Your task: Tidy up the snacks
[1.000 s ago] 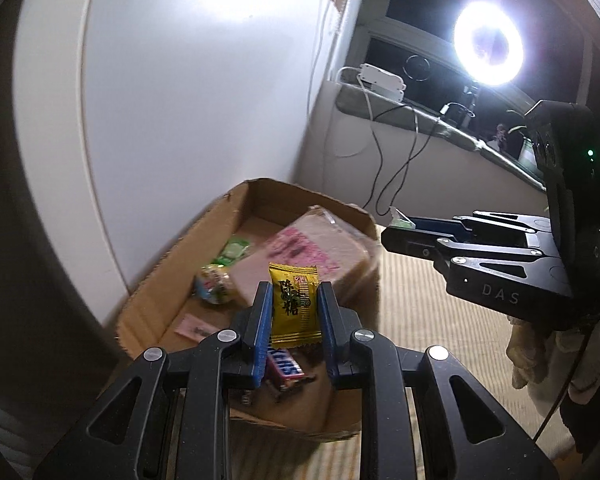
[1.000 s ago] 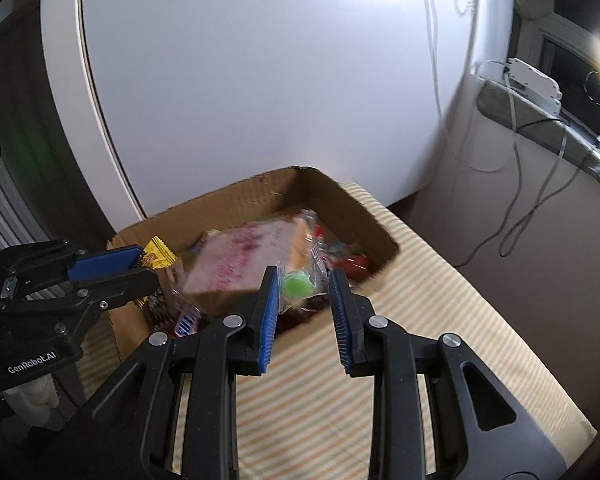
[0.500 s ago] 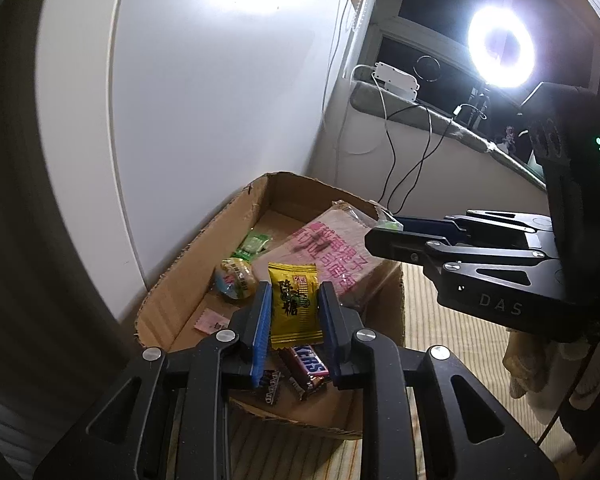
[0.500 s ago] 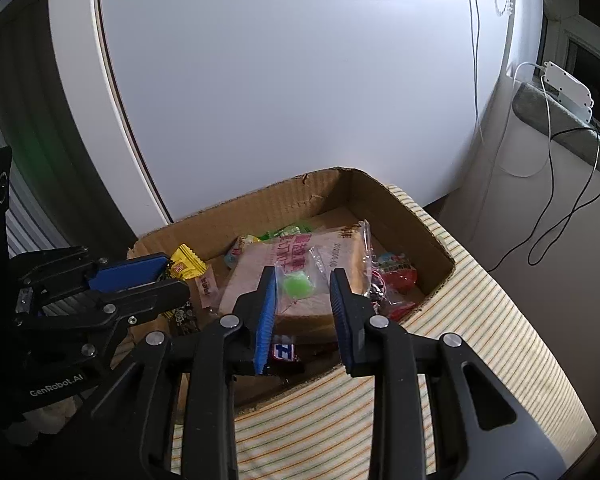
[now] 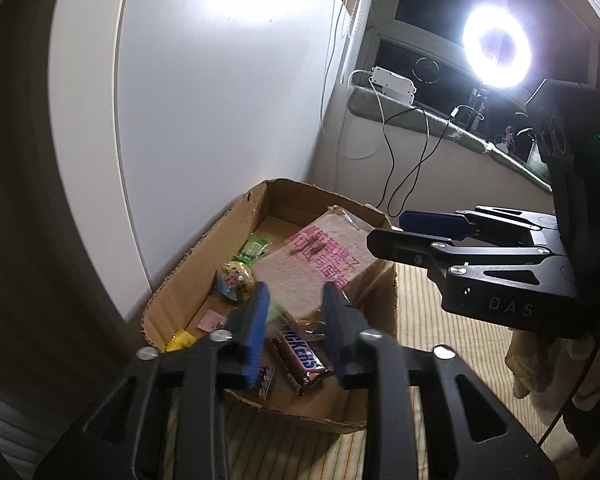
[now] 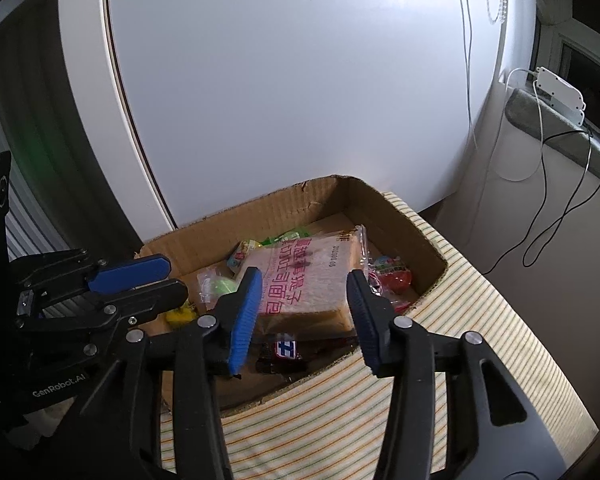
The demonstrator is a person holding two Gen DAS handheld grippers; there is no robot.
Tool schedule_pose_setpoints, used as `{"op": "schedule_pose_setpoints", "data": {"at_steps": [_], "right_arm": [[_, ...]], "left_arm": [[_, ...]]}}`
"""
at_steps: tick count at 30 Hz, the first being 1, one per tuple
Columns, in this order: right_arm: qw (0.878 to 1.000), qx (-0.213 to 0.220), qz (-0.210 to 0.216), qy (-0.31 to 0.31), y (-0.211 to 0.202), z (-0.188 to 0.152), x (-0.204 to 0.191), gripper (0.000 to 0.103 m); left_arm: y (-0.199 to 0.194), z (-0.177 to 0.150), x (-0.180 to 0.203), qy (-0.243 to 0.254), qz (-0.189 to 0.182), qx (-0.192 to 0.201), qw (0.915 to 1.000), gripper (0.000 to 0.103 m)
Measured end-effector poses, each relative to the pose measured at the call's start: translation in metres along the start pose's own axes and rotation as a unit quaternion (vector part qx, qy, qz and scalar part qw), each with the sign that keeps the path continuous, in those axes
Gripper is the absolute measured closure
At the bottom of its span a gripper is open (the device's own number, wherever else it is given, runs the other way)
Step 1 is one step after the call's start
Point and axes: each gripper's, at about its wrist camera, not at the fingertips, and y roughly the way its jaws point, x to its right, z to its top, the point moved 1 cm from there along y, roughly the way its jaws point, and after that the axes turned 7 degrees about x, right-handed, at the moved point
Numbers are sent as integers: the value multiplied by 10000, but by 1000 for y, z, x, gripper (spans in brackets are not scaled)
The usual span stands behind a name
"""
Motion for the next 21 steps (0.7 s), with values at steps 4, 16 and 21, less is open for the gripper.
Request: {"op": "schedule_pose_setpoints", "data": {"at_steps": [4, 16, 21], "right_arm": [[9999, 60, -83, -10, -9, -1, 0, 43], [9985, 285, -422, 179, -48, -18, 1, 22], [9971, 402, -566, 305, -67, -28, 1, 17]], "left_arm": [[-8, -1, 6, 68, 19, 59, 10000, 73], [-31, -7, 19, 177, 112, 162, 9996, 42], [-42, -11, 26, 288, 216, 233, 9991, 34]]}}
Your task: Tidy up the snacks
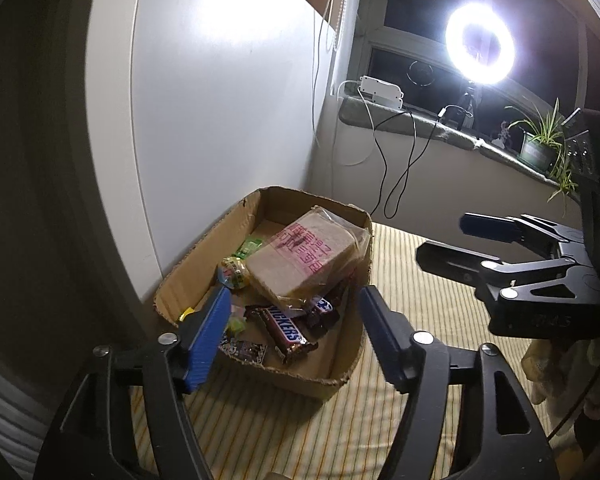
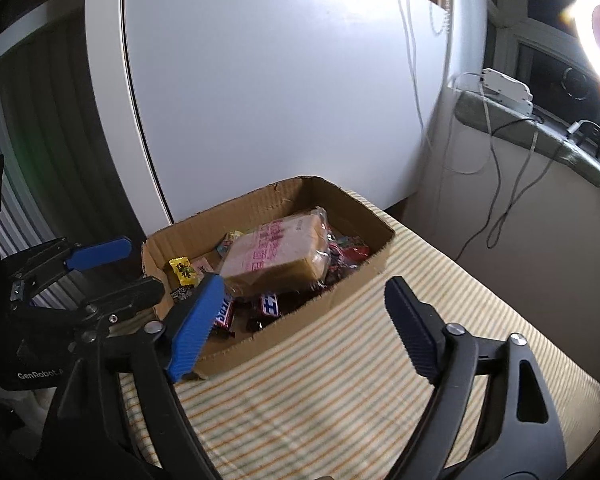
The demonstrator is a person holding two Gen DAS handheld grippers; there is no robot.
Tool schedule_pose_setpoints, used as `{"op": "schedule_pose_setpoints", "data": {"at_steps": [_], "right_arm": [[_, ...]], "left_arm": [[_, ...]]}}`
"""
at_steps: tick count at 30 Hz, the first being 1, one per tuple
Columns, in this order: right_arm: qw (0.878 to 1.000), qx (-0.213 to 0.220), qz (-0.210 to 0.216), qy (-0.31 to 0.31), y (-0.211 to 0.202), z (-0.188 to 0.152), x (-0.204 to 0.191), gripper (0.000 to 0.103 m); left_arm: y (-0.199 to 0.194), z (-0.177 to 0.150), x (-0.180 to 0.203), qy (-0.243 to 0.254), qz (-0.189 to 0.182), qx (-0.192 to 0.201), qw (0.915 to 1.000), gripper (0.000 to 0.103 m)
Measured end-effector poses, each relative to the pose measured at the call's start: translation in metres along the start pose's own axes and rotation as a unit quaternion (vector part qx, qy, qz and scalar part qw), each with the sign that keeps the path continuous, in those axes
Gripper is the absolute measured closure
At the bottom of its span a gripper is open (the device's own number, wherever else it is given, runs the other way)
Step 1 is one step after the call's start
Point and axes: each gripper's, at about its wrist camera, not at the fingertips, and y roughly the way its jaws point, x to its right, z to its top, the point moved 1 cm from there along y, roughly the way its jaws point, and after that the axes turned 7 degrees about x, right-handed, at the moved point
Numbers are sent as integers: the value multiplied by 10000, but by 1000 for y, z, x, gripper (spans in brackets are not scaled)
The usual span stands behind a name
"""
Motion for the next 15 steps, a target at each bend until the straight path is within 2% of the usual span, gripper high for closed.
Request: {"op": "schedule_pose_setpoints", "data": {"at_steps": [4, 5, 6, 9, 15], "right_arm": [[9997, 99, -200, 100, -17, -8, 3, 15], [9995, 128, -259, 141, -23, -11, 4, 10], [9993, 147, -299, 170, -26, -14, 5, 5], [9981, 289, -482, 264, -39, -21, 8, 1], [9921, 505, -1055, 461, -67, -41, 13, 0]], "left_arm": [[-9, -6, 6, 62, 129, 27, 9999, 26], [-11, -7, 7, 63, 148, 14, 9999, 25], [-12, -9, 9, 86, 164, 4, 9998, 25], [-17, -12, 14, 141, 235, -5, 9996, 25], [-23, -20, 21, 181, 243, -31, 9995, 25]]}}
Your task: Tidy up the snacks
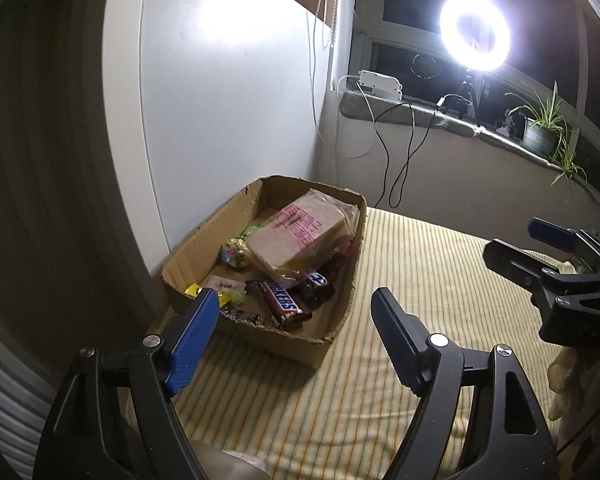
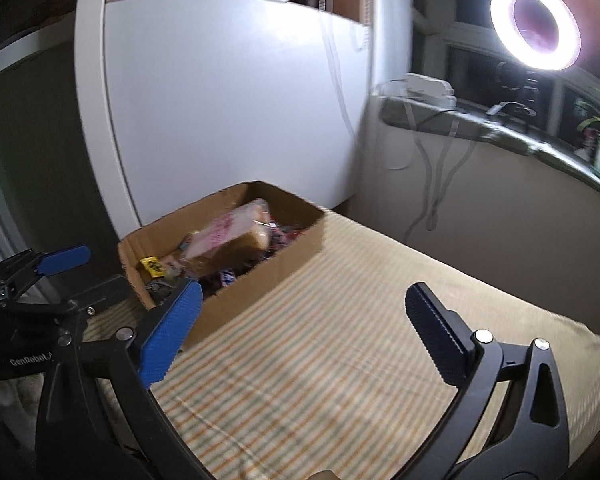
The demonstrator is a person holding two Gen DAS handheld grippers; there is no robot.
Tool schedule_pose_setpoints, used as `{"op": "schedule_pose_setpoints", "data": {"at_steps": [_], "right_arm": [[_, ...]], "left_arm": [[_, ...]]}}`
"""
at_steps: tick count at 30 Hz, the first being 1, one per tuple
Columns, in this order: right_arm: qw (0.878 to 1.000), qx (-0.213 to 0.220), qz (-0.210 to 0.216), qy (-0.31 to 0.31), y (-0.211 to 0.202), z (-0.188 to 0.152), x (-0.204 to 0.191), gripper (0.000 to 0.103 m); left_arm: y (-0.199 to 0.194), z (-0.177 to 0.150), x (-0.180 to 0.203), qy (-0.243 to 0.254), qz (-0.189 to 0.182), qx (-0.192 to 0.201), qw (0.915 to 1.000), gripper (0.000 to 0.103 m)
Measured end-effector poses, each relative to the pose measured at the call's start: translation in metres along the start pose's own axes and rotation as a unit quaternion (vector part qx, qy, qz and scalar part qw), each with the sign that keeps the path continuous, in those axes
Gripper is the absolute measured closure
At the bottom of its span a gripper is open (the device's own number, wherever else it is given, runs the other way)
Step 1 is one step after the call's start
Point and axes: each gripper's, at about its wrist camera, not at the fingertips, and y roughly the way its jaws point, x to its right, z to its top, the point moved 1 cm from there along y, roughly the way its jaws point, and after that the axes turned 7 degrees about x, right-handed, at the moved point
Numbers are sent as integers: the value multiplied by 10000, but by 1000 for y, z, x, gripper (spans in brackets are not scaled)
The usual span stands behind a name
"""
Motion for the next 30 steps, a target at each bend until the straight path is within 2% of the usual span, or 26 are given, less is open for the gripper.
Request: {"op": "schedule_pose_setpoints", "data": {"at_steps": [6, 14, 30], "right_arm": [[9996, 14, -298, 4, -12, -13, 10, 0], [9996, -146, -214, 60, -8, -26, 13, 0], [9993, -184, -308, 70, -7, -30, 12, 0]], "left_arm": [[-2, -3, 7, 62, 26, -20, 10000, 24], [-1, -5, 13, 140, 30, -37, 9999, 24], [1, -7, 12, 157, 5, -54, 9999, 24]]}}
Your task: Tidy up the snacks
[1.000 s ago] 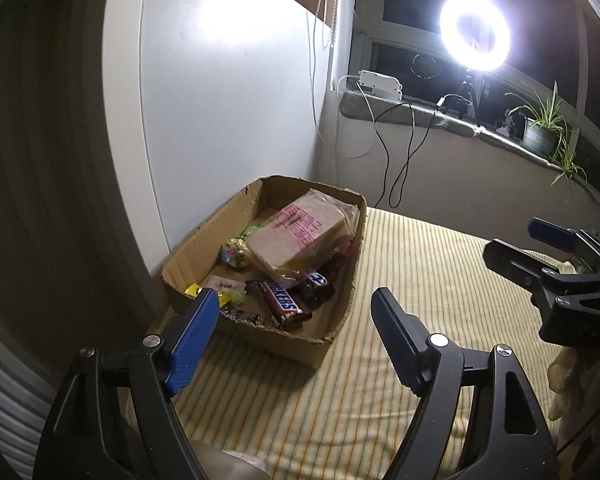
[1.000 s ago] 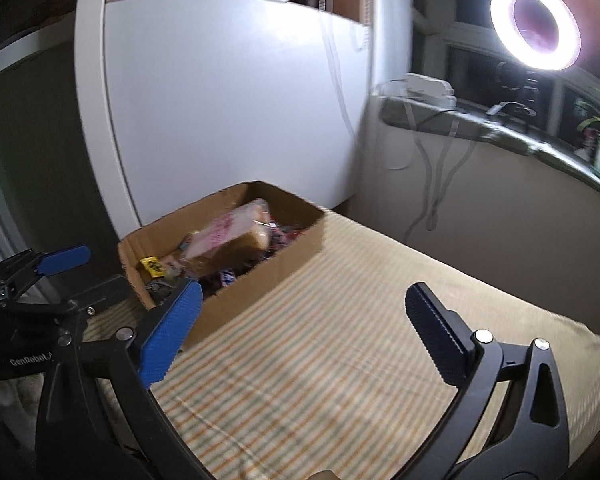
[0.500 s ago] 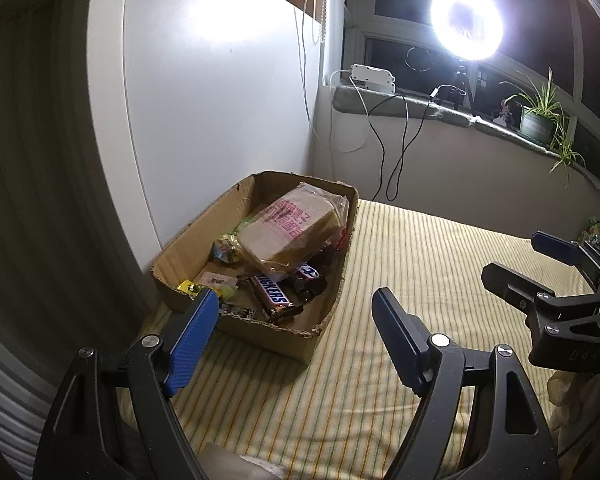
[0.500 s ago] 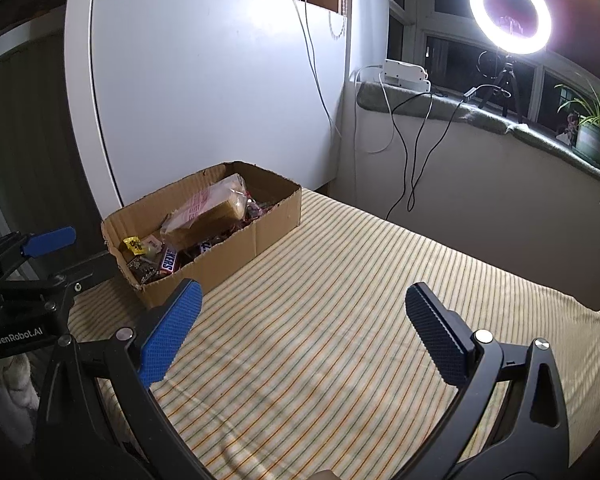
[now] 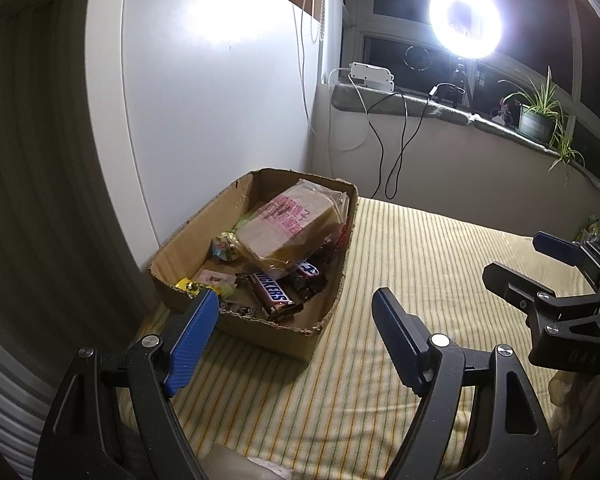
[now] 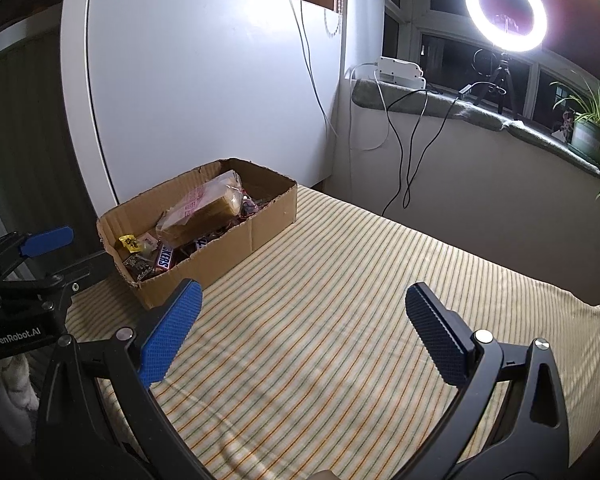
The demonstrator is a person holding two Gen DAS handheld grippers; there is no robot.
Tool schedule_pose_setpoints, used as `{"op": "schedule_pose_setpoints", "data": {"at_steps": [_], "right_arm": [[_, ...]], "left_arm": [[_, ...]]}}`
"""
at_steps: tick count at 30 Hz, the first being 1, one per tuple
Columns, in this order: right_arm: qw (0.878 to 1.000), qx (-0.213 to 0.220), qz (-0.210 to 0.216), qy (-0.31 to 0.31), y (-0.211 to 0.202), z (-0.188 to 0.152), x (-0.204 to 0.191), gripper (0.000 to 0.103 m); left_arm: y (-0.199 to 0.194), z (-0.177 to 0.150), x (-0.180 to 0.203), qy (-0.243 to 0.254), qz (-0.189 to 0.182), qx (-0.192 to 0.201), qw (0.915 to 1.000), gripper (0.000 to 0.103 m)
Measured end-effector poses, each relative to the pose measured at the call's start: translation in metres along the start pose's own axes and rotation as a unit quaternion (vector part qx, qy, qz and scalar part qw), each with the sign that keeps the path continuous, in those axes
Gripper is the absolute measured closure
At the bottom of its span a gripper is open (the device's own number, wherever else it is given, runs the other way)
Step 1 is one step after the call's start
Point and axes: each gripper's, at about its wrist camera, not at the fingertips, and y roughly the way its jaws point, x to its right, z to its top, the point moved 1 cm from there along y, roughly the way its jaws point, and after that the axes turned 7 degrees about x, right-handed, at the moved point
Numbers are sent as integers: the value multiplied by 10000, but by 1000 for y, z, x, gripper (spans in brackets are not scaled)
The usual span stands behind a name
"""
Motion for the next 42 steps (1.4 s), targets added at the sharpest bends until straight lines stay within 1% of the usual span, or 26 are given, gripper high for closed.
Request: {"op": "schedule_pose_setpoints", "data": {"at_steps": [16, 23, 34, 42], "right_arm": [[9999, -126, 1, 87, 12, -8, -2, 0], [9999, -122, -106, 48, 11, -12, 1, 0], [9998, -134, -55, 126, 11, -14, 7, 0], [9995, -222, -76, 207, 12, -20, 12, 0]], "left_arm": [[8, -4, -5, 44, 30, -93, 9999, 24], [11, -3, -3, 60, -21, -96, 9999, 24], [11, -5, -1, 44, 22, -114, 9999, 24], [13, -8, 1, 82, -64, -104, 9999, 24]]}}
